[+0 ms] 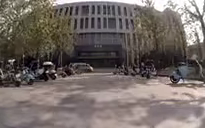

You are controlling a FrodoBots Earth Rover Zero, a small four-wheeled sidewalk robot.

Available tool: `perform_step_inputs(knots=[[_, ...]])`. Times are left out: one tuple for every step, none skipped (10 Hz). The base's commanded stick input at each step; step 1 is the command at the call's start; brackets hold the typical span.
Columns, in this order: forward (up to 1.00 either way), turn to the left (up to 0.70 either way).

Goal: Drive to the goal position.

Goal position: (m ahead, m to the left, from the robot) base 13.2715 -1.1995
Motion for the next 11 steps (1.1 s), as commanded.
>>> perform_step_inputs(knots=[[1.00,0.00],[1.00,0.00],[1.00,0.00],[1.00,0.00],[1.00,0.00],[1.00,0.00],[1.00,0.00],[1.00,0.00],[1.00,0.00],[1.00,0.00],[1.00,0.00]])
